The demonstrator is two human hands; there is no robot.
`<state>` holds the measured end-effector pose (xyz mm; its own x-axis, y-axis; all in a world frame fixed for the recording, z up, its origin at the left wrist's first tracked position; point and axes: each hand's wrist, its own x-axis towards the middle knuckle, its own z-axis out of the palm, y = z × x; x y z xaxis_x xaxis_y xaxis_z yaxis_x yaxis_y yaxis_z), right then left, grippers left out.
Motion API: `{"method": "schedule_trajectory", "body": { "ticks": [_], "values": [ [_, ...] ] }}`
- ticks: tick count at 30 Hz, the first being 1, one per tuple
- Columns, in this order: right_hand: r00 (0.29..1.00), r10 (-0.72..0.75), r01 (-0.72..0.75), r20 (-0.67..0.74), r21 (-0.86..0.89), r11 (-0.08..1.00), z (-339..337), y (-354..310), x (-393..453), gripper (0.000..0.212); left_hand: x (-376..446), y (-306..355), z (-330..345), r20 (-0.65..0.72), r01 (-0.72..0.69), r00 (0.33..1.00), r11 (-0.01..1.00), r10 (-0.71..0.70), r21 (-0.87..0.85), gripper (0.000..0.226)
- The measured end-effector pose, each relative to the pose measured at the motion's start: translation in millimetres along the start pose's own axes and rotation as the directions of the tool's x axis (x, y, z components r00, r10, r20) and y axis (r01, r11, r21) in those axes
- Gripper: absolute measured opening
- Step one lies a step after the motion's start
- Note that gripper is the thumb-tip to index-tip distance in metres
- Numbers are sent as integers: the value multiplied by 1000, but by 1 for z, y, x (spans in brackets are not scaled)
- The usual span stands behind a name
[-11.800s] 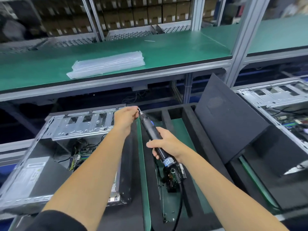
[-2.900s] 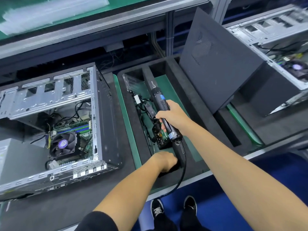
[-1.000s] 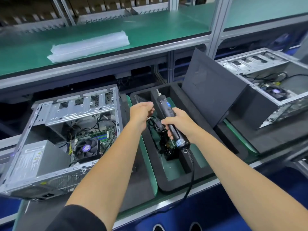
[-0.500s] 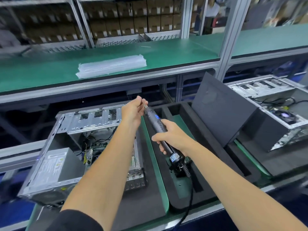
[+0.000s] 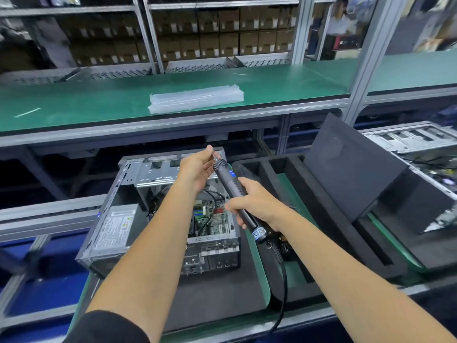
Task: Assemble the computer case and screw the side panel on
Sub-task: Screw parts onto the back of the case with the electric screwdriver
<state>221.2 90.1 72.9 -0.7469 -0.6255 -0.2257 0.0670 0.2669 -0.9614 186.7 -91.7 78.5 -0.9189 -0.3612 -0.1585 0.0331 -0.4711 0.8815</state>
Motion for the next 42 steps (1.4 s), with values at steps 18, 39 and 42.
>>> {"method": "schedule_trajectory", "body": {
  "ticks": [18, 39, 42],
  "values": [
    [986, 59, -40, 159, -118, 992, 153, 39, -87, 68, -166, -10, -132, -327, 17, 945, 998, 3, 57, 7],
    [990, 134, -129, 38, -106, 986, 286, 64, -96, 41, -210, -13, -229, -360, 114, 921, 987, -148, -112, 15],
    [989, 147, -144, 28, -80, 986, 287, 67, -98, 41, -208, -17, -223, -346, 129, 912, 956, -219, -263, 16]
  ]
}}
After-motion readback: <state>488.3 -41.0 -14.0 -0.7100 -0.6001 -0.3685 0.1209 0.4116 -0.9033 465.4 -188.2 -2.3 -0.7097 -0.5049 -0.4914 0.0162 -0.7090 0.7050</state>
